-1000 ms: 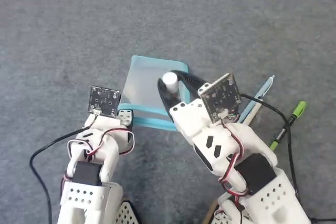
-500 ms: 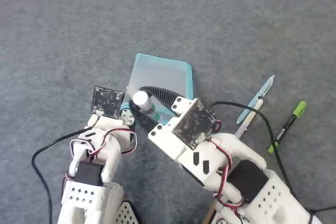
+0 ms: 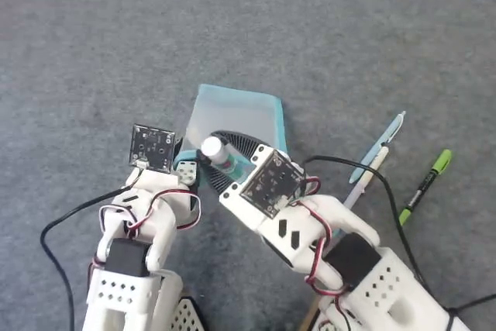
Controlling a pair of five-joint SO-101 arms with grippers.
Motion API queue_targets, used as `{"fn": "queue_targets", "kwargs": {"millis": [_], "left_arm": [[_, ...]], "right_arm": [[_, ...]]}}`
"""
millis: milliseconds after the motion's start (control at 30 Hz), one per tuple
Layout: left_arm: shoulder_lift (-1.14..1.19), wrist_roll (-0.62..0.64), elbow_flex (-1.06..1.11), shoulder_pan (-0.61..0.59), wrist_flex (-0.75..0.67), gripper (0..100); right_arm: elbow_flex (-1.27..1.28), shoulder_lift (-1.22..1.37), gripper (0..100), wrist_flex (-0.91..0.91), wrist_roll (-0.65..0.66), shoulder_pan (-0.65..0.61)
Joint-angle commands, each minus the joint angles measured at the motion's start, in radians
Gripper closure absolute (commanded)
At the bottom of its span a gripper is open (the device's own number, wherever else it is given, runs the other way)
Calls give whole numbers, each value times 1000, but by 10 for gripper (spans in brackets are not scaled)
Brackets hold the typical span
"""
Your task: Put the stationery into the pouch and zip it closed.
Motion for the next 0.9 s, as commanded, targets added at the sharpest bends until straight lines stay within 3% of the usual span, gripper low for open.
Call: {"fn": "queue_targets", "kwargs": {"millis": [0,300,533,767,867], "left_arm": [[6,26,-68,11,-2,988],[0,26,-71,11,12,988],[0,21,-71,11,9,988],[5,20,-70,3,6,988],[6,18,-62,3,6,988]], "right_arm": [[25,16,991,-94,23,45],[129,19,991,-168,32,180],[176,12,991,-200,117,186],[98,7,991,-39,117,156],[46,18,991,4,137,291]]}}
